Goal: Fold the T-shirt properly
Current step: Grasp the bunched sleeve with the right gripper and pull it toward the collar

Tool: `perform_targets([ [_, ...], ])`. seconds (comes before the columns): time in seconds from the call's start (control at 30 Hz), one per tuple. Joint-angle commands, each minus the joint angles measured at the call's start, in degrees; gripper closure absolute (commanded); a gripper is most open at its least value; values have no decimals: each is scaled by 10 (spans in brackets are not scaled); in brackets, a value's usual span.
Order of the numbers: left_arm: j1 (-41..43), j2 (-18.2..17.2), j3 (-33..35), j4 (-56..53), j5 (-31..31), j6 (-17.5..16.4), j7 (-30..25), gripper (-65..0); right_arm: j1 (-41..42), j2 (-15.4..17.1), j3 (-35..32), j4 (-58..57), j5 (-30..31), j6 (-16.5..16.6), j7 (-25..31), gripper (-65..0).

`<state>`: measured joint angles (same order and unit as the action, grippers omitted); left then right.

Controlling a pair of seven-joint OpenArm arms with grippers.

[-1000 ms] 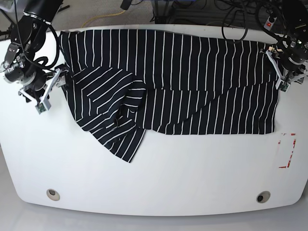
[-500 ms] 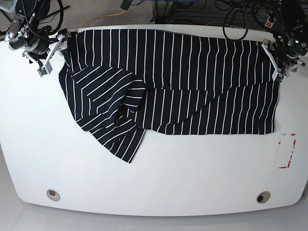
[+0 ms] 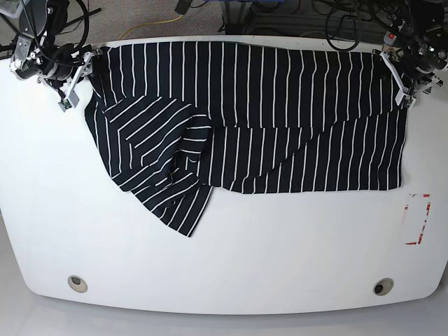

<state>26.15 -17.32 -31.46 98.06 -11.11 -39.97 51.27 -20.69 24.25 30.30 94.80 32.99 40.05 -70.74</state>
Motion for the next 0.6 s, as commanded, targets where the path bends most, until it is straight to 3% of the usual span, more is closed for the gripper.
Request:
perform_targets([
  [0.0,12,-18,-1,4,12,0,15,-374,2,25,3,8,2,-1,3,-298],
  [0.2,26,-19,-4,30,10,0,15,-374,15,54,2,11,5,-1,-2,-298],
  [0.33,33,-18,-4,78,9,0,17,-374,15,54,5,55,5,-1,-4,-298],
  [0.57,30,-15,-3,128,9,0,18,-375,39,31,6,139,5,-1,-61,-300],
])
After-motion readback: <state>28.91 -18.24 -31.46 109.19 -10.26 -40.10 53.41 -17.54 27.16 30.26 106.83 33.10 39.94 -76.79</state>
